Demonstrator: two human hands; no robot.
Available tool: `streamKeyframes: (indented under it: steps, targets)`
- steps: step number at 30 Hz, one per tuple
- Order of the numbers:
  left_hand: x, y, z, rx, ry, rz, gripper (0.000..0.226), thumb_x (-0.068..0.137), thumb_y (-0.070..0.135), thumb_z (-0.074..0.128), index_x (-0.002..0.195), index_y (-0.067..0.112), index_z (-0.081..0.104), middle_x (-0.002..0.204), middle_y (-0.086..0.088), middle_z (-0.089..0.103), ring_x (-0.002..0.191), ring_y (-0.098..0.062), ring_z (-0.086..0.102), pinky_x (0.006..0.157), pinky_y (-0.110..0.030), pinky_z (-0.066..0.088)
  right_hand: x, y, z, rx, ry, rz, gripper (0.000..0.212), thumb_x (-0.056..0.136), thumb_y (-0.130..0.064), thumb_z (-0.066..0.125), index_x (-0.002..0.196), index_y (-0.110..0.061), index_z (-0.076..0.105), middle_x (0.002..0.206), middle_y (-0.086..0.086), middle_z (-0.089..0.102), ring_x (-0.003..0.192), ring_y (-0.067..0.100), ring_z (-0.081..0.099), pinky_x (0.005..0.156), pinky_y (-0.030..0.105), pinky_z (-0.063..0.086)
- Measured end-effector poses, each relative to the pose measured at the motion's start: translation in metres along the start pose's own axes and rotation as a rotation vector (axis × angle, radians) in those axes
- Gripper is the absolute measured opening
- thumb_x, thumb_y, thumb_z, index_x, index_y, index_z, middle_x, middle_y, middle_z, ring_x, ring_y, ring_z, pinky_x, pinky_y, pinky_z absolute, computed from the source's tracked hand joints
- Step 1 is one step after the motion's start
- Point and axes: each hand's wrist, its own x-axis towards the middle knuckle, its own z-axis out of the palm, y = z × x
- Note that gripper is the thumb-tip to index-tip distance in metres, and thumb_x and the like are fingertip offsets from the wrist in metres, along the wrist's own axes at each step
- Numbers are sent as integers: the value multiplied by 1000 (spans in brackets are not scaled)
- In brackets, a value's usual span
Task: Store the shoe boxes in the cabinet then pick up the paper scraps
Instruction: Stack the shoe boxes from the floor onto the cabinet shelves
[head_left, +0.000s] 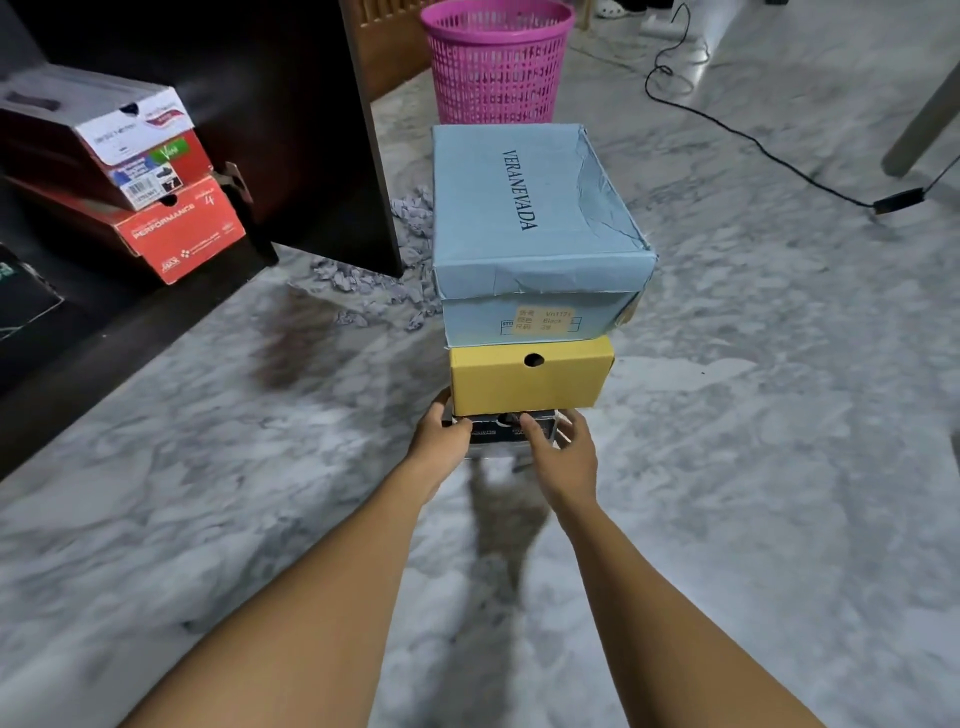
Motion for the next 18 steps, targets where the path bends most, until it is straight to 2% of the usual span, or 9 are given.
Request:
streamKeyframes:
  steps: [2,3,6,8,9,11,13,15,18]
  targets:
    - [-4,9,-6,58,-39,21,55,93,20,54,142,35,34,120,4,52,107,-17,52,75,-24,47,0,-3,-10,1,28,18,72,81,-54,73,141,-28,42,135,-6,53,126,13,51,103,34,44]
    - [-6,13,-11,66,-55,34,65,88,29,59,145,39,29,128,6,49,111,-17,51,76,-24,48,0,-7,-16,10,49,12,78,80,-58,71,144,-28,38,138,-5,51,128,14,49,105,36,42]
    - [-10,28,-25,84,-70,111,93,73,63,64,151,45,16,156,9,28,140,-20,35,107,-37,38,3,-26,-34,50,115,-85,77,84,-61,64,147,-30,35,147,-5,45,135,11,42,107,35,37]
    - [-16,44,-31,57,-33,174,105,68,80,58,153,39,14,160,9,23,145,-18,26,116,-41,25,8,-45,-46,108,153,-169,67,88,-57,60,145,-30,38,148,-4,46,136,8,41,107,32,35]
    - [-18,54,-33,18,-5,240,110,62,88,54,153,37,20,158,8,28,144,-17,29,117,-43,24,11,-57,-52,141,163,-212,62,90,-54,59,144,-30,39,147,-3,46,136,7,41,106,30,35]
    - [-22,75,-35,-75,52,381,105,57,95,47,145,38,35,146,5,48,135,-15,43,115,-46,30,19,-81,-61,189,152,-287,59,92,-53,58,143,-28,42,146,-1,48,134,9,44,105,29,37]
    - [-22,94,-35,-138,86,456,90,64,91,45,138,38,45,133,7,59,125,-13,52,109,-42,38,27,-108,-66,215,98,-332,63,89,-59,59,141,-27,44,141,0,53,129,10,50,100,24,40]
    - [-23,111,-35,-163,90,472,79,70,85,45,134,39,50,130,12,60,121,-8,54,103,-32,40,32,-133,-69,228,5,-353,65,83,-61,59,137,-27,46,130,-6,59,118,4,57,93,21,44]
    - [-22,127,-34,-196,48,405,61,77,76,50,129,45,55,127,17,62,118,-8,56,96,-31,43,35,-157,-66,201,-138,-389,42,88,-52,64,121,-29,56,115,-8,68,103,7,66,85,29,52]
